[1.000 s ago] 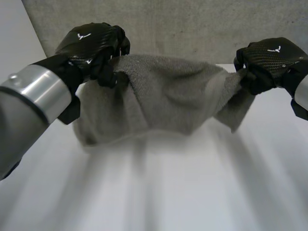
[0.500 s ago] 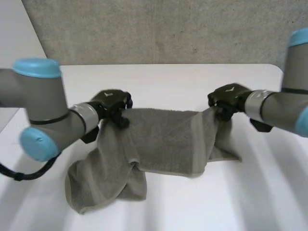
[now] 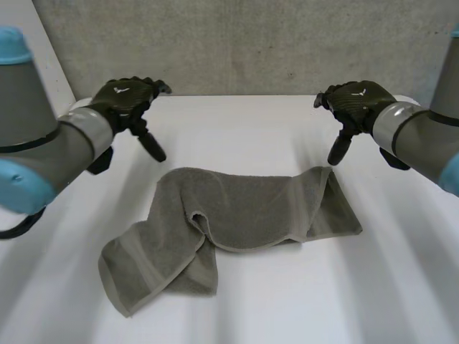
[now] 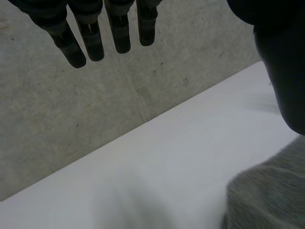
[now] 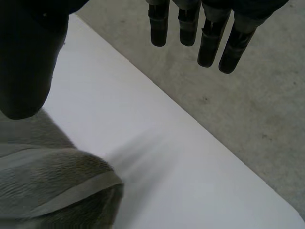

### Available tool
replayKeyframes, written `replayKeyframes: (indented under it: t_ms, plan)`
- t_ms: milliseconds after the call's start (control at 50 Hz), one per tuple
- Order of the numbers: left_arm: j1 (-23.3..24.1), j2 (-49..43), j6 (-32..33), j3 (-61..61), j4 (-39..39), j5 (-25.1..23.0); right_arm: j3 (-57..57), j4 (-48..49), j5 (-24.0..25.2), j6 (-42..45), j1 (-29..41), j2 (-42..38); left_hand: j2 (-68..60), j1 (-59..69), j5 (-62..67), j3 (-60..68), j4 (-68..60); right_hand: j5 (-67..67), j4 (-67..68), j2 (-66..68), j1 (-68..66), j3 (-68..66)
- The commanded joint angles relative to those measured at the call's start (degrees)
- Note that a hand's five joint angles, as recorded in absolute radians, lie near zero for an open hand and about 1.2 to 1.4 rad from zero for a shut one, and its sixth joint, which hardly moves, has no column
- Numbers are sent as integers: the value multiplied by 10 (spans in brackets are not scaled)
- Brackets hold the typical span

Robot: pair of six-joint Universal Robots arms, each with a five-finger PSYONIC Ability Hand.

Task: Fold the towel.

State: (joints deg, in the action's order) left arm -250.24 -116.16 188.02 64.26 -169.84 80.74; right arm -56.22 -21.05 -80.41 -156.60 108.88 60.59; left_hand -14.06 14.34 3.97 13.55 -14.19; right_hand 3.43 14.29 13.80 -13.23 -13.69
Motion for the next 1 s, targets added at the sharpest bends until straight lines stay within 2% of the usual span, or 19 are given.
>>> replayKeyframes:
  t_ms: [20,40,60,120,160,200,260,380,560,760,800,880,920,1000]
  plan:
    - [-5,112,1,149,2,1,-160,14,5,60,12,99,-2,-1,3,7,-1,-34,-43,-38,32,37]
    - [-6,149,2,205,1,1,-208,18,5,73,16,119,-24,21,24,29,-22,-34,-43,-38,32,37]
    - [-8,174,2,248,0,0,-209,18,5,73,16,119,-47,44,48,52,-46,-34,-43,-38,32,37]
    - [-9,199,3,297,0,1,-286,57,2,78,26,140,-56,53,57,61,-54,-34,-43,-38,32,37]
    - [-9,233,2,376,-3,0,-317,80,-3,81,33,144,-74,71,75,79,-73,-34,-43,-38,32,37]
    - [-9,243,2,407,-6,-1,-366,131,-11,81,47,146,-74,71,75,79,-73,-34,-43,-38,32,37]
    - [-9,248,2,455,-29,-1,-385,155,-16,81,54,143,-74,71,75,79,-73,-34,-43,-38,32,37]
    - [-10,230,1,516,-94,1,-427,235,-19,79,80,110,-118,115,119,123,-117,57,49,54,-59,-55]
    - [-2,159,-2,518,-140,8,-420,295,-24,76,90,58,-120,117,121,125,-118,178,170,175,-180,-176]
    - [20,78,-2,462,-196,93,-380,305,-48,80,93,19,-118,115,119,123,-117,382,373,378,-384,-379]
    - [22,69,-2,453,-196,97,-370,306,-57,80,93,11,-118,115,119,123,-117,472,464,469,-474,-470]
    - [27,52,-2,431,-196,100,-360,305,-71,79,90,8,-121,119,122,126,-120,560,552,557,-562,-558]
    - [28,52,-2,425,-197,100,-357,306,-87,79,84,10,-130,127,131,135,-128,665,657,661,-667,-663]
    - [28,55,1,410,-197,99,-353,305,-100,79,84,14,-194,191,194,199,-192,666,657,662,-668,-663]
